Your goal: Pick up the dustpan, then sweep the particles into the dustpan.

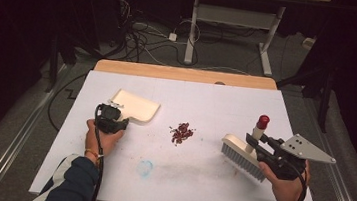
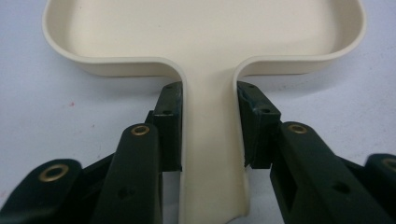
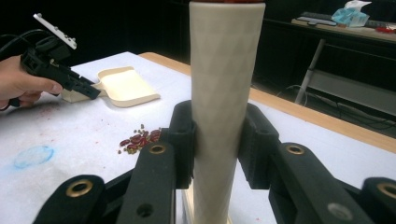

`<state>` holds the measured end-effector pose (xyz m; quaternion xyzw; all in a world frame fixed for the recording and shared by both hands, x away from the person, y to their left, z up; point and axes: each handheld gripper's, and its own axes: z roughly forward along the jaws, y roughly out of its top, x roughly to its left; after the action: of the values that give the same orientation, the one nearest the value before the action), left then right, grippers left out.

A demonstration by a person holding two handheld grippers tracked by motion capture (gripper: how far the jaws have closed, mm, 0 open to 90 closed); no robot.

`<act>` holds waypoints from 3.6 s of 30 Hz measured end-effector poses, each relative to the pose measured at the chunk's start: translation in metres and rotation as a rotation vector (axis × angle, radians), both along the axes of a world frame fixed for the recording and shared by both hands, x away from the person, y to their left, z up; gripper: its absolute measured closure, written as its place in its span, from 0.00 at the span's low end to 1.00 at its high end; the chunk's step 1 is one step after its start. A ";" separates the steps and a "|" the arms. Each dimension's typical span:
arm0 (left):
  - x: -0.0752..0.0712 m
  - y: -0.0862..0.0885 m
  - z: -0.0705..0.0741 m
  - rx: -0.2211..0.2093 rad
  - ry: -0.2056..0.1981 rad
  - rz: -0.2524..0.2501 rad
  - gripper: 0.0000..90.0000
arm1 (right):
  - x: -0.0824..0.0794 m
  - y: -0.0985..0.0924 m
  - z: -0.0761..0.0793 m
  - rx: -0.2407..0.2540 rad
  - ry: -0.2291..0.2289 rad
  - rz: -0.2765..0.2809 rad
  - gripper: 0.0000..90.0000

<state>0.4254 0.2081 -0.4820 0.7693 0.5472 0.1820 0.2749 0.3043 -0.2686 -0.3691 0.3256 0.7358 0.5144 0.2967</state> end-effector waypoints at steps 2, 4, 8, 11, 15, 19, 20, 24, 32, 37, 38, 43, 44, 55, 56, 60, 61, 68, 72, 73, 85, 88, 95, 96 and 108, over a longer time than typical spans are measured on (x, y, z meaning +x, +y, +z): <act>0.000 0.001 0.002 0.015 0.005 -0.007 0.71 | 0.000 0.000 -0.001 -0.002 0.001 0.002 0.78; 0.000 0.002 0.005 0.026 0.009 -0.011 0.71 | 0.000 0.000 -0.001 -0.003 0.002 0.002 0.78; -0.005 0.007 0.018 0.056 -0.005 -0.033 0.71 | 0.001 0.000 -0.001 -0.003 0.001 0.004 0.78; -0.014 0.009 0.029 0.059 -0.022 -0.080 0.72 | 0.001 0.000 -0.001 -0.004 0.000 0.002 0.78; -0.028 0.009 0.040 0.086 -0.015 -0.150 0.72 | 0.002 0.000 -0.002 -0.005 0.000 -0.001 0.78; -0.044 0.007 0.045 0.117 0.001 -0.230 0.72 | 0.005 0.000 -0.003 -0.002 0.001 -0.003 0.78; -0.048 0.007 0.045 0.123 0.006 -0.248 0.72 | 0.006 0.000 -0.003 0.000 0.001 -0.007 0.78; -0.063 0.005 0.049 0.121 0.022 -0.305 0.72 | 0.013 0.002 -0.004 0.005 0.000 -0.008 0.78; -0.089 0.002 0.053 0.119 0.053 -0.429 0.72 | 0.036 0.011 -0.009 0.007 0.020 -0.024 0.78; -0.095 -0.008 0.047 0.122 0.088 -0.493 0.72 | 0.051 0.018 -0.013 0.028 0.007 -0.057 0.78; -0.095 -0.009 0.046 0.117 0.093 -0.501 0.72 | 0.061 0.024 -0.014 0.042 0.012 -0.059 0.78; -0.094 -0.016 0.043 0.120 0.107 -0.527 0.72 | 0.080 0.043 -0.018 0.030 -0.012 -0.064 0.78; -0.094 -0.016 0.043 0.114 0.113 -0.529 0.72 | 0.090 0.054 -0.020 0.020 -0.016 -0.068 0.78; -0.091 -0.021 0.037 0.099 0.125 -0.548 0.72 | 0.126 0.096 -0.024 0.020 -0.037 -0.092 0.78; -0.091 -0.021 0.036 0.098 0.125 -0.551 0.71 | 0.128 0.099 -0.024 0.024 -0.037 -0.095 0.78; -0.091 -0.023 0.036 0.100 0.126 -0.556 0.72 | 0.134 0.105 -0.026 0.047 -0.040 -0.097 0.78; -0.091 -0.022 0.036 0.099 0.126 -0.556 0.72 | 0.134 0.106 -0.026 0.052 -0.042 -0.094 0.78; -0.090 -0.022 0.034 0.095 0.129 -0.559 0.71 | 0.140 0.114 -0.024 0.088 -0.040 -0.080 0.78; -0.089 -0.022 0.031 0.102 0.136 -0.561 0.71 | 0.141 0.121 -0.023 0.089 -0.049 -0.069 0.78; -0.089 -0.022 0.031 0.102 0.136 -0.562 0.71 | 0.142 0.122 -0.023 0.089 -0.049 -0.066 0.78; -0.090 -0.022 0.028 0.106 0.139 -0.560 0.71 | 0.144 0.136 -0.031 0.075 -0.032 -0.053 0.78; -0.089 -0.023 0.026 0.111 0.145 -0.559 0.71 | 0.143 0.140 -0.030 0.054 -0.040 -0.048 0.78; -0.088 -0.026 0.026 0.114 0.143 -0.563 0.71 | 0.140 0.142 -0.031 0.077 -0.021 -0.041 0.78; -0.088 -0.027 0.026 0.114 0.144 -0.563 0.71 | 0.137 0.143 -0.031 0.074 -0.020 -0.032 0.78; -0.087 -0.037 0.026 0.139 0.158 -0.553 0.71 | 0.117 0.149 -0.035 0.084 -0.010 0.010 0.78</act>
<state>0.3386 0.1708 -0.4564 0.9180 0.3226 0.0769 0.2173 0.4212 -0.1197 -0.4037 0.3315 0.7137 0.5479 0.2838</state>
